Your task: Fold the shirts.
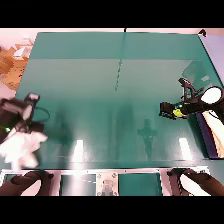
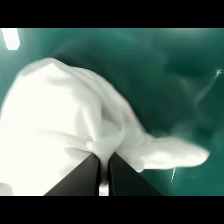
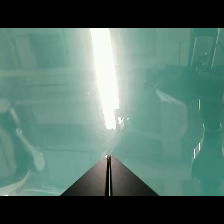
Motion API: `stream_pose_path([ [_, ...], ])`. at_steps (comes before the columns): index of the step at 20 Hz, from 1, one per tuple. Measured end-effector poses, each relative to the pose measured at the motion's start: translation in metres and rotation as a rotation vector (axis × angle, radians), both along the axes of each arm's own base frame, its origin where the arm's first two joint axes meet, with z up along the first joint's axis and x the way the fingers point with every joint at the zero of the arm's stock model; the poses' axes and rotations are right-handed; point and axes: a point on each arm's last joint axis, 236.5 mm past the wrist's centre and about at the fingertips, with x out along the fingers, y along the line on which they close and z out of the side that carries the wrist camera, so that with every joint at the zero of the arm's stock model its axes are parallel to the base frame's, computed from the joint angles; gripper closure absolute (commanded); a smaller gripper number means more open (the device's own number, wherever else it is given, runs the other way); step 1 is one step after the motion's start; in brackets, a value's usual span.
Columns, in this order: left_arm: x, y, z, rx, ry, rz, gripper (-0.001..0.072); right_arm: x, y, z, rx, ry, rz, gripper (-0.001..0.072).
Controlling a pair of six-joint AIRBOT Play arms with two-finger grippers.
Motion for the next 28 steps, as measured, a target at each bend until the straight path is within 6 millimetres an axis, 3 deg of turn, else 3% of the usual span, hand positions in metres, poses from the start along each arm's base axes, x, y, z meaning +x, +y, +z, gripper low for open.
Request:
stream_pose_path([
  [4, 0.066, -0.066, 0.087, -0.271, -0.253, -0.093, 0.0690, 0.000, 0.000, 0.000, 0.000, 0.000, 0.000, 0.0698],
  [6, 0.087, -0.108, 0.125, -0.438, -0.363, -0.159, 0.0690, 0.002, 0.000, 0.000, -0.001, -0.009, -0.003, 0.0698],
  [9, 0.107, -0.178, 0.162, -0.687, -0.460, -0.277, 0.0690, 0.006, -0.001, 0.001, -0.002, -0.023, -0.008, 0.0698],
  [12, 0.120, -0.250, 0.161, -0.833, -0.459, -0.397, 0.0690, 0.007, -0.001, 0.001, -0.003, -0.030, -0.010, 0.0698],
  [15, 0.126, -0.321, 0.129, -0.925, -0.397, -0.483, 0.0684, 0.009, -0.001, 0.002, -0.003, -0.036, -0.012, 0.0697],
  [16, 0.125, -0.340, 0.115, -0.942, -0.372, -0.503, 0.0452, 0.009, -0.001, 0.002, -0.003, -0.037, -0.012, 0.0675],
  [17, 0.125, -0.353, 0.106, -0.957, -0.355, -0.512, 0.0139, 0.010, -0.002, 0.002, -0.003, -0.041, -0.014, 0.0517],
  [18, 0.129, -0.358, 0.099, -0.962, -0.353, -0.510, 0.0112, 0.011, -0.002, 0.002, -0.004, -0.043, -0.015, 0.0381],
  [21, 0.142, -0.337, 0.096, -0.948, -0.328, -0.462, 0.0111, 0.014, -0.002, 0.005, -0.004, -0.055, -0.017, 0.0364],
  [24, 0.147, -0.277, 0.099, -0.908, -0.261, -0.348, 0.0111, 0.019, -0.002, 0.007, -0.002, -0.069, -0.023, 0.0334],
  [26, 0.139, -0.236, 0.089, -0.862, -0.181, -0.267, 0.0112, 0.025, 0.002, 0.003, 0.024, -0.070, -0.027, 0.0332],
  [28, 0.119, -0.213, 0.074, -0.844, -0.091, -0.203, 0.0112, 0.032, 0.013, -0.005, 0.073, -0.056, -0.013, 0.0237],
])
